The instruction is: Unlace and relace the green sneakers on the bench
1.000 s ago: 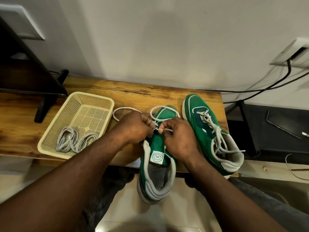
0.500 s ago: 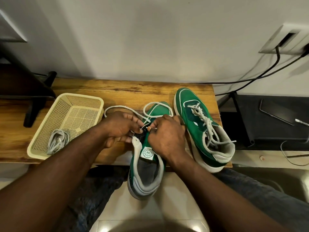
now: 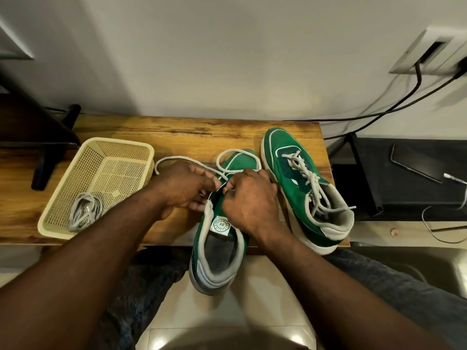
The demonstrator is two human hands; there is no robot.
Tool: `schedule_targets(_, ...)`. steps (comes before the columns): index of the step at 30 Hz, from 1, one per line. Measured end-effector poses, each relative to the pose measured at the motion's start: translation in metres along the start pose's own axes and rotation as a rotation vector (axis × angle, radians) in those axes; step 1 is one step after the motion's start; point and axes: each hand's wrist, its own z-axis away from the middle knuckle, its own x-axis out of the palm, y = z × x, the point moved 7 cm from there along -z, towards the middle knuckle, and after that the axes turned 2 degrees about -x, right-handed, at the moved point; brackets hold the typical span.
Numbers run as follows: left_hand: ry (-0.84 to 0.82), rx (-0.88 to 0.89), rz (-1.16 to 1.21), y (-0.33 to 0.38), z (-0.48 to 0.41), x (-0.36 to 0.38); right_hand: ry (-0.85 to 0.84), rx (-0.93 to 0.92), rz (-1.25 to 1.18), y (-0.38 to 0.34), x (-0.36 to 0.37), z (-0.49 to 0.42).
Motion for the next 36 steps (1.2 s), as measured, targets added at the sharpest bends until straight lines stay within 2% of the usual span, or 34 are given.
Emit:
schedule_targets(4,0.007,-0.078,0.033,-0.006,-0.006,0.004,-0.025,-0.054,-0.022,0.003,-0.002,-0.004)
schedule_targets(9,-0.107,-0.217,0.068,-0.014,-0.008,0.012,0.043,-0.083,-0.068,0.006,-0.002,-0.008)
schedule_targets(13,-0.150,-0.253,0.090,-0.017,-0.007,0.012,0.061,-0.141,-0.042,0.008,0.000,-0.010)
schedule_targets(17,-0.221,-0.285,0.146,-0.017,-0.005,0.014,0.071,-0.167,-0.150,0.020,0.007,-0.013)
schedule_targets(29,-0.210,-0.257,0.105,-0.012,-0.008,0.009,0.109,-0.130,-0.315,0.026,0.013,-0.010)
schedule_targets(36,-0.043,-0.170,0.099,-0.008,-0.008,0.008,0.132,-0.046,-0.381,0.028,0.017,-0.007)
